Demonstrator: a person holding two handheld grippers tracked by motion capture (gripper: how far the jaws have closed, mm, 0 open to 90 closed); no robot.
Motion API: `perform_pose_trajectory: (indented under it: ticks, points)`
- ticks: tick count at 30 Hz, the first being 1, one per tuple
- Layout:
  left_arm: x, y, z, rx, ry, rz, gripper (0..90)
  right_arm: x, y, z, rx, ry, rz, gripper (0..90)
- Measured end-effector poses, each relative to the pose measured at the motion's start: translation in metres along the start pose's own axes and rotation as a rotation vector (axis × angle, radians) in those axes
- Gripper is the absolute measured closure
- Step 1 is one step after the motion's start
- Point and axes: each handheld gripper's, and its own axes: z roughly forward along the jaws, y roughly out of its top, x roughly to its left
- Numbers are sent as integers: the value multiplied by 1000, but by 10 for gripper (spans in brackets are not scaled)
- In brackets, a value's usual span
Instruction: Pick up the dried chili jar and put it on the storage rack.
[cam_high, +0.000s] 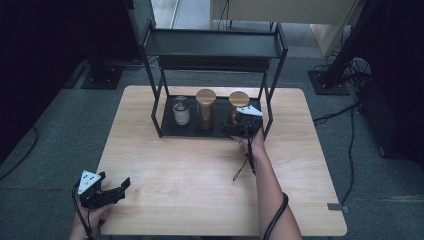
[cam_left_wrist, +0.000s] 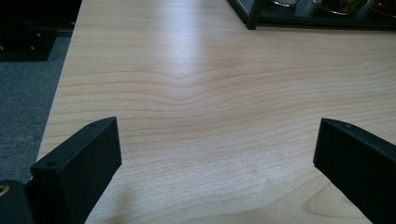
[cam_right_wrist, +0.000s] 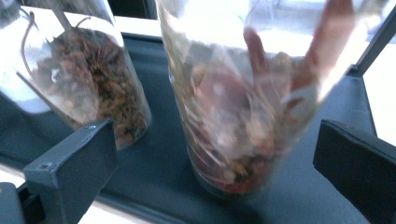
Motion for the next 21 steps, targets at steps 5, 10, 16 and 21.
perform_pose_trajectory:
  ticks: [5, 10, 16, 21]
  points:
    - [0, 0, 0, 2, 2, 3, 11, 0, -11, -1, 18, -3, -28, 0]
    - [-1, 0, 0, 1, 3, 4, 11, 0, -25, -5, 26, -3, -59, 0]
    - [-1, 0, 0, 3, 4, 6, 11, -2, -44, -6, 62, -10, -86, 0]
    - [-1, 0, 0, 4, 5, 9, 11, -6, -56, -8, 65, -10, -81, 0]
